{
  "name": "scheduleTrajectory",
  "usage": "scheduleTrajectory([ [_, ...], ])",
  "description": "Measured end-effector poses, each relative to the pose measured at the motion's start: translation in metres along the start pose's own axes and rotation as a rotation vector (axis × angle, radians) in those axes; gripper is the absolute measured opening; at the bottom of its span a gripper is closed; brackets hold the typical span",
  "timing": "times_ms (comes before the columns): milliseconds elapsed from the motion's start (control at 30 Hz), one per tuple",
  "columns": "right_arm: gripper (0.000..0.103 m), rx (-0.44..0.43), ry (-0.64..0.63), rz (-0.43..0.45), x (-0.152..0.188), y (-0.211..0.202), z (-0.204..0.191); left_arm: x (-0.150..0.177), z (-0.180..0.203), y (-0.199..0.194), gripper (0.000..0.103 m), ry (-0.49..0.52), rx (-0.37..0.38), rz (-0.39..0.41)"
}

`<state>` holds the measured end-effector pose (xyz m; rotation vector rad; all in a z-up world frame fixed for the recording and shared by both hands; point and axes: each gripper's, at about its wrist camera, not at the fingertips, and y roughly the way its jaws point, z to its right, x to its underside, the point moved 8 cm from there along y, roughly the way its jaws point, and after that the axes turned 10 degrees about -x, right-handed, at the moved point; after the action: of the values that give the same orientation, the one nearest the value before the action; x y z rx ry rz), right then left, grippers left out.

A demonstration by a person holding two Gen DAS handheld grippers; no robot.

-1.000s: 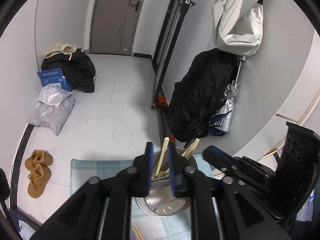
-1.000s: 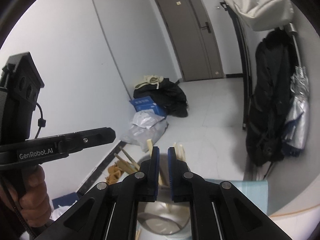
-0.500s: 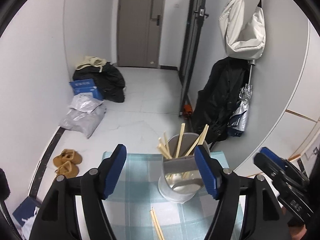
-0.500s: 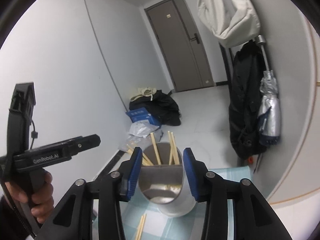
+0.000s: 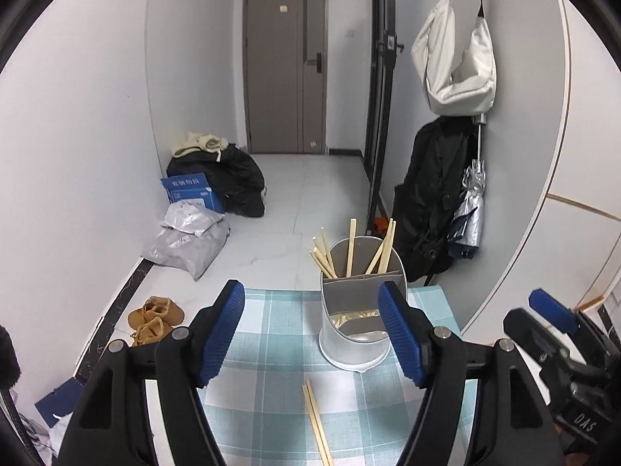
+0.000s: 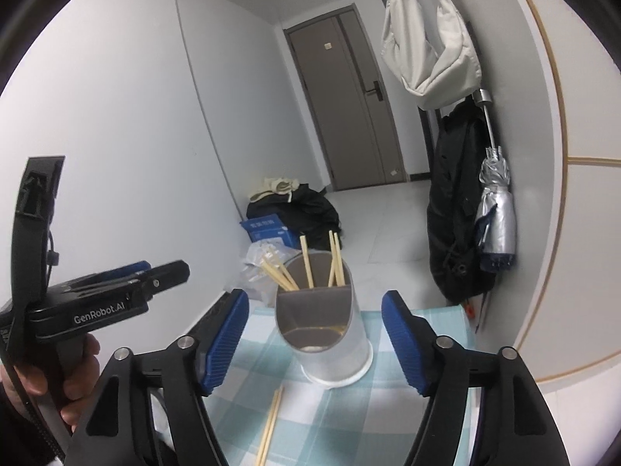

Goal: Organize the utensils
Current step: 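Lower both grippers to the last chopsticks on the mat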

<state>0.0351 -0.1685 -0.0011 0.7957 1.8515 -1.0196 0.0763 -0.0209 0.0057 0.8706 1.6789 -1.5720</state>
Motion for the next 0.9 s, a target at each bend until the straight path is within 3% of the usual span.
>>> scheduleTrajectory([
  [67,0.080,0.008,-0.007,0.010,0.006,-0.004,-0.002,0.004,-0.003,-0.002,0.080,-0.017,0.000,0.010],
  [233,0.084,0.017,-0.008,0.009,0.022,-0.004,-0.003,0.014,-0.011,-0.005,0.086,-0.055,0.006,0.035],
  [300,0.085,0.018,-0.005,-0.001,0.031,-0.002,-0.003,0.020,-0.015,-0.002,0.094,-0.066,-0.018,0.045],
  [600,0.086,0.029,0.015,-0.083,0.067,0.011,0.000,0.051,-0.023,0.012,0.094,-0.076,-0.023,0.038],
  [900,0.087,0.016,0.051,-0.227,0.101,0.040,0.003,0.074,-0.039,0.047,0.094,-0.124,-0.043,-0.020],
])
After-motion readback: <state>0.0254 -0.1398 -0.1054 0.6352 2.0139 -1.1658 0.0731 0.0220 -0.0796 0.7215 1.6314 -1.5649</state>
